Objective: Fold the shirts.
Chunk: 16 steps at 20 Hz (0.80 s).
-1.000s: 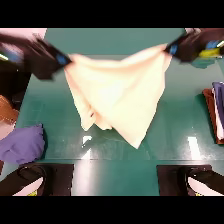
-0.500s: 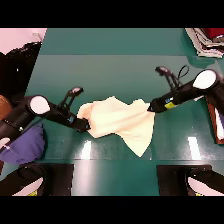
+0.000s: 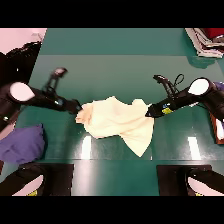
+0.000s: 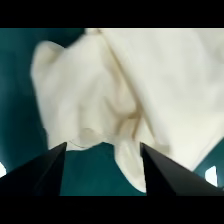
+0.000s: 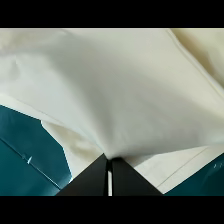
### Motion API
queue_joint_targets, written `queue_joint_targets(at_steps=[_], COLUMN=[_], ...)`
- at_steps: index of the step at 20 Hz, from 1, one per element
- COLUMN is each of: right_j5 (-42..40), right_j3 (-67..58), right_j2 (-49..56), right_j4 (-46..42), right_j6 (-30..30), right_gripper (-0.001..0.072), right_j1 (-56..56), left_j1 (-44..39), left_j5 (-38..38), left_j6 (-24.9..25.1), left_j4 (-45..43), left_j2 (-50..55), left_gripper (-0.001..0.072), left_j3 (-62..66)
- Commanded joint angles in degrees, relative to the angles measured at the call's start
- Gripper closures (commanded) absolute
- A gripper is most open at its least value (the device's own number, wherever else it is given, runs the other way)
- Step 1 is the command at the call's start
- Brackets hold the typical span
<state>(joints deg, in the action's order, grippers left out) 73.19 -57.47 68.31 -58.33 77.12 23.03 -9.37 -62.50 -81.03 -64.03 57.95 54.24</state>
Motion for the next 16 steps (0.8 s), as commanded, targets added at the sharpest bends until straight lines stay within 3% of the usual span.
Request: queue_joint_targets(at_steps=[1,2,3,4,9,10,11,12,14,15,16], right_j5=[0.28,0.52,0.66,0.7,0.72,0.87,1.46,2.71,4.39,4.81,4.87], right_j3=[-0.79,-0.79,-0.76,-0.74,-0.68,-0.68,-0.68,-0.68,-0.66,-0.63,-0.63], right_j2=[0.04,0.04,-0.2,-0.74,-8.85,-10.1,-10.73,-10.78,-9.2,-7.69,-5.53], right_j4=[0.28,0.26,0.22,0.26,0.15,0.24,0.22,0.22,0.17,0.09,0.04], right_j6=[0.0,0.0,0.0,0.02,0.02,0.04,0.28,0.66,0.66,0.63,0.63], right_gripper=[0.0693,0.0628,0.0429,0.0379,0.0375,0.033,0.023,0.0198,0.0202,0.0203,0.0203], right_j1=[-0.04,-0.04,-0.2,-0.44,-7.34,-9.66,-11.91,-14.32,-18.01,-19.17,-20.09], left_j1=[7.8,8.55,8.66,8.63,8.39,7.96,7.34,6.58,5.14,5.05,5.16], left_j5=[0.02,-0.04,-0.02,0.09,0.55,0.59,1.11,2.12,5.4,6.97,8.0], left_j6=[0.15,0.79,1.97,2.78,13.07,14.73,15.54,15.52,15.45,15.41,15.41], left_j4=[-0.92,-0.63,0.04,1.25,17.44,20.09,20.92,20.9,20.9,21.14,22.12], left_j2=[1.9,3.61,5.79,8.44,21.44,23.37,24.79,25.77,26.69,26.67,26.67], left_gripper=[0.0158,0.0158,0.0158,0.0158,0.0158,0.0158,0.0158,0.0158,0.0162,0.0325,0.0601], left_j3=[2.34,1.75,1.31,1.2,1.22,1.22,1.22,1.22,1.25,1.25,1.25])
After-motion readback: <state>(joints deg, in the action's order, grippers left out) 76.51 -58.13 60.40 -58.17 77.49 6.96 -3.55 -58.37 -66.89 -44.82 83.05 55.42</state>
